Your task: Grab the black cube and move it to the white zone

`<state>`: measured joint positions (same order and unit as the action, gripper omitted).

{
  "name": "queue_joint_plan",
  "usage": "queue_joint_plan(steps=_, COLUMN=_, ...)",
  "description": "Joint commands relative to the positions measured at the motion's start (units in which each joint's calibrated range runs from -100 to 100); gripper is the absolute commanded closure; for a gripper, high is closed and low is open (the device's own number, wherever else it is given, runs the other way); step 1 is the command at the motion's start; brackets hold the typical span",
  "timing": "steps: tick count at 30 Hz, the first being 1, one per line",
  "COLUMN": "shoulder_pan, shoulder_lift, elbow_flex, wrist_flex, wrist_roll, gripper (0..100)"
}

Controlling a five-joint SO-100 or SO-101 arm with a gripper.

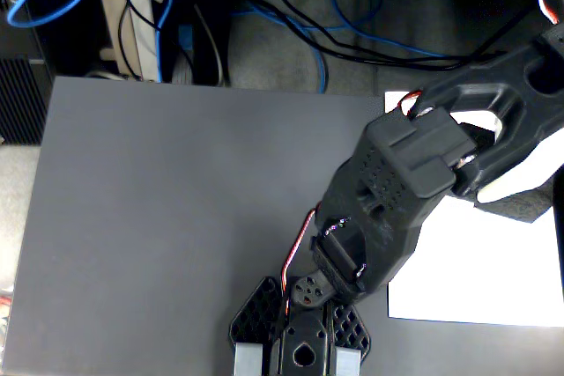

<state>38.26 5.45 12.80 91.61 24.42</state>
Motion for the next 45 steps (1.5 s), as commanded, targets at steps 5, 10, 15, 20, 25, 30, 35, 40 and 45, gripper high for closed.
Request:
queue_joint_plan(steps=5, shoulder_pan=-0.1, shoulder_lift=0.0, elbow_flex=-4.0, wrist_flex=0.2, wrist_roll=0.4, gripper=99)
queue_joint_plan(steps=10, shoulder_pan=2.4, shoulder_lift=0.1, elbow_flex=-4.0, wrist_flex=0.2, wrist_roll=2.4, gripper=89)
queue_joint_plan(steps=15, shoulder_pan=2.5, shoulder_lift=-0.5, elbow_flex=-4.0, wrist_flex=0.2, wrist_roll=3.0, gripper=63)
queue_joint_plan(steps=20, shoulder_pan=2.4, shoulder_lift=-0.7, elbow_flex=-4.1, wrist_flex=0.1, wrist_roll=3.0, gripper=63)
queue_joint_plan(steps=25, shoulder_pan=1.7, shoulder_lift=-0.9, elbow_flex=-5.1, wrist_flex=7.1, wrist_roll=3.3, gripper=63)
queue_joint_plan(steps=30, shoulder_pan=1.7, shoulder_lift=-0.9, elbow_flex=-7.9, wrist_flex=7.9, wrist_roll=4.9, gripper=63)
queue_joint_plan(steps=35, shoulder_pan=-3.5, shoulder_lift=-14.6, elbow_flex=-6.3, wrist_flex=8.0, wrist_roll=4.3, gripper=64)
queue_joint_plan(steps=40, shoulder_pan=-4.3, shoulder_lift=-39.4, elbow_flex=5.4, wrist_flex=8.0, wrist_roll=4.2, gripper=64)
queue_joint_plan(steps=45, shoulder_pan=-14.6, shoulder_lift=-61.7, elbow_flex=8.7, wrist_flex=7.9, wrist_roll=-0.3, gripper=64)
